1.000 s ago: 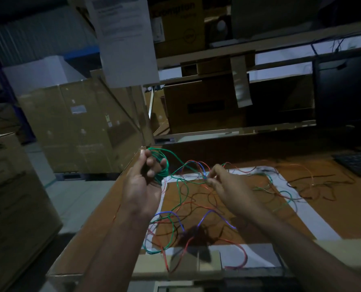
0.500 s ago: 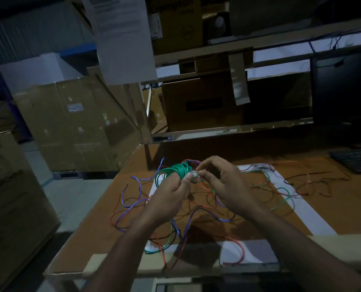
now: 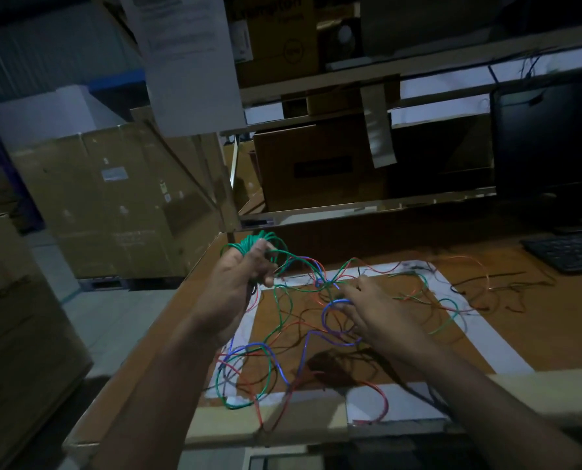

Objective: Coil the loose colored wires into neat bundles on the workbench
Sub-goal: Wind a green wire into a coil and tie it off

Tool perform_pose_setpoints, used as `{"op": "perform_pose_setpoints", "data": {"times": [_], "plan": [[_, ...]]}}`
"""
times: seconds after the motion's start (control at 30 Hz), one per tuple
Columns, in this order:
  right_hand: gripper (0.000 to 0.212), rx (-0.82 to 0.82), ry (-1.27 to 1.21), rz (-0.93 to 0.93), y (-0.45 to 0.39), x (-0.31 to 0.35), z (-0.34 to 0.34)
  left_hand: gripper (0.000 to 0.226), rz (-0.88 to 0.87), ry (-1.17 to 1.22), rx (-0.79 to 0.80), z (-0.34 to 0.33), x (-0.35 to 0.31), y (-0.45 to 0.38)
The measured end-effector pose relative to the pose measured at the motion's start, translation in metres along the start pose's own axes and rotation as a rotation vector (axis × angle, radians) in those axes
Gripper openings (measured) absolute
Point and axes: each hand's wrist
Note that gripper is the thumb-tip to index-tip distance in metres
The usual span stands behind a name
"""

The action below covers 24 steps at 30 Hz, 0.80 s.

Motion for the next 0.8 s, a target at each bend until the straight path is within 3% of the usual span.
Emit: {"op": "perform_pose_setpoints", "data": {"times": [0.07,0.2,0.3,0.37,0.43,0.6,0.73,0.8], "plan": [[0.016,0.05,-0.221,0.01,0.0,-0.007,0.0,0.031,-0.014,0.061,-0.027,0.008,0.0,-0.004],[0.022,0.068,-0.795,-0.018,0.001,-0.005,0.015,0.029,-0.014,0.097,-0.104,0.014,0.0,-0.005],[0.021,0.06,-0.905,0.009,0.002,0.0,0.024,0.04,0.028,-0.198,-0.053,0.014,0.007,-0.003],[0.018,0.027,-0.913,0.017,0.0,0.001,0.023,0.047,0.069,-0.352,0.006,0.008,0.009,-0.001],[0.014,-0.028,-0.881,0.017,-0.003,0.002,0.018,0.041,0.098,-0.355,0.06,-0.001,0.006,0.002],[0.033,-0.115,-0.618,-0.184,-0.016,-0.017,-0.001,0.031,0.052,0.189,0.146,-0.009,-0.01,0.01],[0.011,-0.107,-0.355,-0.293,-0.02,-0.035,-0.011,0.032,-0.13,0.488,0.149,-0.01,-0.032,0.007],[0.013,-0.088,-0.303,-0.368,-0.015,-0.032,-0.009,0.031,-0.197,0.476,0.103,-0.008,-0.044,0.001]]}}
Point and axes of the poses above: each hand's wrist, its own y-axis away from the middle knuckle, its own z-axis out of the back of the hand, x = y × z, and after that the axes turned 15 degrees about x, right-handed
